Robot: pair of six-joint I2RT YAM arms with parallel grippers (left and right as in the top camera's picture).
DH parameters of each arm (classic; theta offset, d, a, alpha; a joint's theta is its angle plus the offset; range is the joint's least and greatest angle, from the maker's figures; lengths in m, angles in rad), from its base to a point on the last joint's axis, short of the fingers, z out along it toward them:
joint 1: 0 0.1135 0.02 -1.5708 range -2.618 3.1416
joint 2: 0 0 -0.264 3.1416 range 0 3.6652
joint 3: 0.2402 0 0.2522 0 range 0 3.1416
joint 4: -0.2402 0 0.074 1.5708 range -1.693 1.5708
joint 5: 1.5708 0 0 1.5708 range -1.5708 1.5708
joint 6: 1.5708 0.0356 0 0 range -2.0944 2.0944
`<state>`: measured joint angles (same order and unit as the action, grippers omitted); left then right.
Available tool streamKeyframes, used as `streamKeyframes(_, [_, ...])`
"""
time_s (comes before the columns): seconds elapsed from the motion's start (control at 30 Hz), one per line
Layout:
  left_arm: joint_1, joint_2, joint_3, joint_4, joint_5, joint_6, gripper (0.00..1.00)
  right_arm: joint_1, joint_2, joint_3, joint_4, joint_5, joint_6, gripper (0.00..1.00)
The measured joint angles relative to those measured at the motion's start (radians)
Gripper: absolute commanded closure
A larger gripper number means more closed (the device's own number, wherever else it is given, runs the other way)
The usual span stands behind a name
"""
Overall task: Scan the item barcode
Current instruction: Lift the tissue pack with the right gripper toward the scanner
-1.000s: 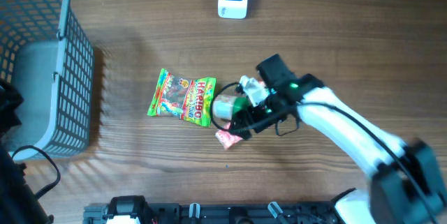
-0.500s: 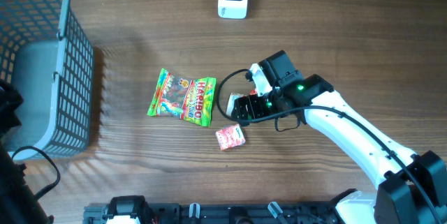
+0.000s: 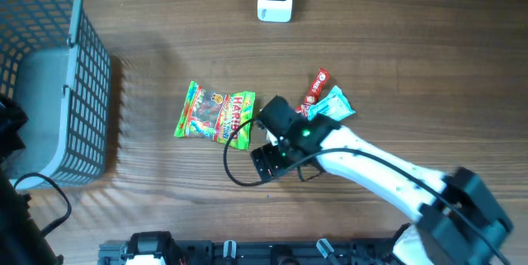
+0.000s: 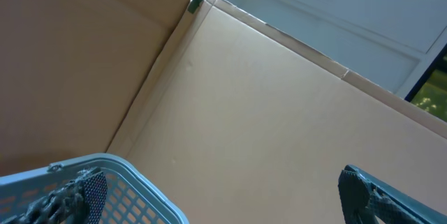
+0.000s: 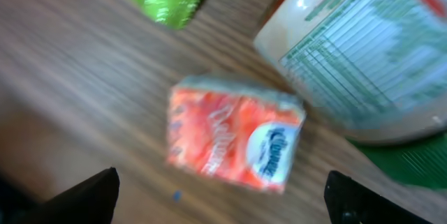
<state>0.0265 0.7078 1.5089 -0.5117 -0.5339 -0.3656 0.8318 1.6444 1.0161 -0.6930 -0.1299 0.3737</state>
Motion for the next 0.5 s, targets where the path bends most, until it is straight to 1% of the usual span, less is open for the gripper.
streamKeyframes(0.07, [0.000, 0.000, 0.000, 0.000, 0.000, -0.001, 0.00, 0.014, 0.057, 0.000, 0.028, 0.038, 0.021, 0.01])
streamKeyframes(0.23, [0.000, 0.000, 0.000, 0.000, 0.000, -0.008, 0.00, 0.038, 0.133, 0.000, 0.032, 0.101, 0.088, 0.02])
streamKeyframes(0.3, [0.000, 0.000, 0.000, 0.000, 0.000, -0.008, 0.00, 0.038, 0.135, 0.000, 0.037, 0.117, 0.116, 0.09])
streamKeyframes(0.37, [0.000, 0.000, 0.000, 0.000, 0.000, -0.008, 0.00, 0.038, 0.135, 0.000, 0.057, 0.124, 0.139, 0.14])
streamKeyframes(0.5, [0.000, 0.000, 0.000, 0.000, 0.000, -0.008, 0.00, 0.038, 0.135, 0.000, 0.086, 0.133, 0.158, 0.28])
